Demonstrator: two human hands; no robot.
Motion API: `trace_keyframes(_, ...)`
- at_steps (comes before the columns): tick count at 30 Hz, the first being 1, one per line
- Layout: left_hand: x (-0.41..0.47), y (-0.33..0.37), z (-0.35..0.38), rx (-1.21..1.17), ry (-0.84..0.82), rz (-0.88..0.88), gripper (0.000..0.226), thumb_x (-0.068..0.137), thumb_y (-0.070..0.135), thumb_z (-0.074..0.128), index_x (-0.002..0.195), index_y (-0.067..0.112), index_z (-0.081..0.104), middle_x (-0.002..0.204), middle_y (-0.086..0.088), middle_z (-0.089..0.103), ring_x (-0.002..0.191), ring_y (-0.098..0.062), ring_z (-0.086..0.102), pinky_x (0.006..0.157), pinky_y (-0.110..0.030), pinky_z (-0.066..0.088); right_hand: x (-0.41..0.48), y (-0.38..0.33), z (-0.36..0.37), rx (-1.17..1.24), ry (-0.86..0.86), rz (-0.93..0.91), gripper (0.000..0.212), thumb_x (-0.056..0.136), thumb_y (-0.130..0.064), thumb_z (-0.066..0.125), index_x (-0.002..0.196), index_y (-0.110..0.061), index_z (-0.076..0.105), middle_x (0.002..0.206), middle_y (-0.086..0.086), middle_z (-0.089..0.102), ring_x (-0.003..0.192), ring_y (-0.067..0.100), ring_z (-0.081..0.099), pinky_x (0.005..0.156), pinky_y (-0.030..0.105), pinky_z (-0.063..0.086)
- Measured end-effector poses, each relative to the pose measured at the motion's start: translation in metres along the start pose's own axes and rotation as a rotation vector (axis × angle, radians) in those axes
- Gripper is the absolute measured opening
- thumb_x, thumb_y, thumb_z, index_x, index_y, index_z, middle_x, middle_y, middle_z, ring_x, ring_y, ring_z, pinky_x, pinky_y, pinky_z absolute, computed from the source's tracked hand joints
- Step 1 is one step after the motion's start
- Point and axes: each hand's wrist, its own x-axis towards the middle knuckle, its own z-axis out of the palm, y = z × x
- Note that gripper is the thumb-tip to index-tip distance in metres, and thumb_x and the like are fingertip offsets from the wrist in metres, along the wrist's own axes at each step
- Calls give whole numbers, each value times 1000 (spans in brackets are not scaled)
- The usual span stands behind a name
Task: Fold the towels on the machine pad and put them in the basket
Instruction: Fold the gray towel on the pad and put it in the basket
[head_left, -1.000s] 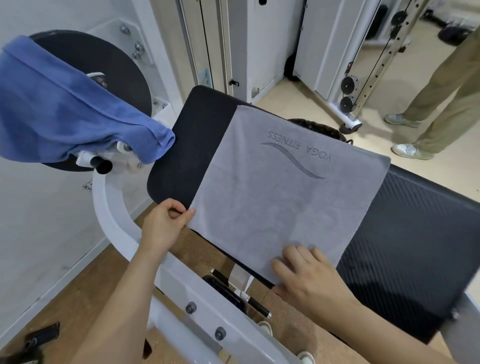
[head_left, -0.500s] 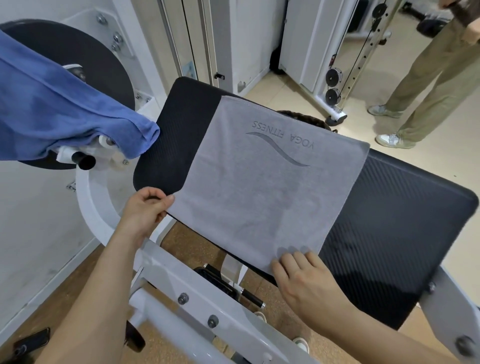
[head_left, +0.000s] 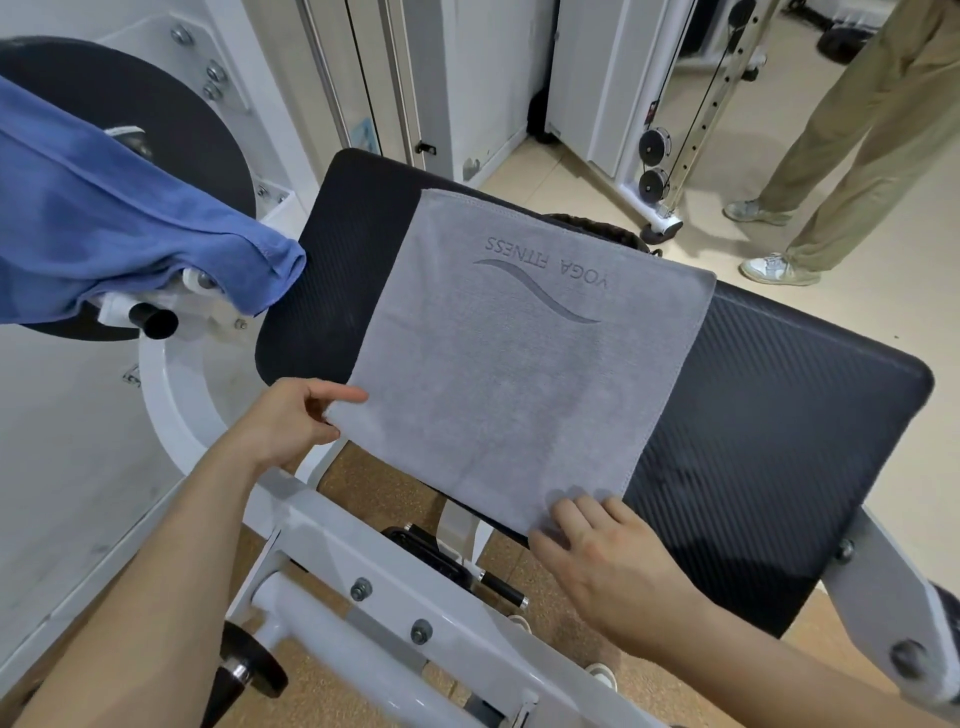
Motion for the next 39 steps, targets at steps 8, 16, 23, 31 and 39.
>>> trace_keyframes(8,-2,-8,16,-124,213,-14,42,84,-9,63,93,30,75,100,-10,68,89,-27,61,75,-24,49,-5,-3,5,35,119,42,23,86,-16,44,93,-13,65,91,8,63,79,25,58,80,35,41)
trace_keyframes(16,1,-8,2,-256,102,-6,17,89,17,66,94,30,76,97,6,75,101,-15,65,90,-30,49,2,13,-26,567,-44,345,15,92,-12,48,94,-20,61,94,-6,60,86,14,58,72,30,51)
trace_keyframes(23,3,17,-23,-408,199,53,14,86,14,67,91,23,76,94,-1,73,100,-22,63,91,-38,49,26,63,-85,1442,24,844,19,100,-12,47,93,-15,64,90,10,56,79,17,59,69,35,61)
trace_keyframes(31,41,107,-38,-754,258,142,13,92,8,58,88,13,69,76,8,72,76,-6,67,68,-21,57,47,118,-122,1331,299,888,10,87,-17,70,97,-17,72,82,4,72,71,17,70,73,32,60)
trace_keyframes(39,110,143,-24,-732,332,195,5,85,13,70,88,17,73,78,2,73,78,-14,65,79,-32,54,79,154,-108,746,431,972,10,89,-24,59,89,-20,68,80,-4,67,80,17,60,65,28,40)
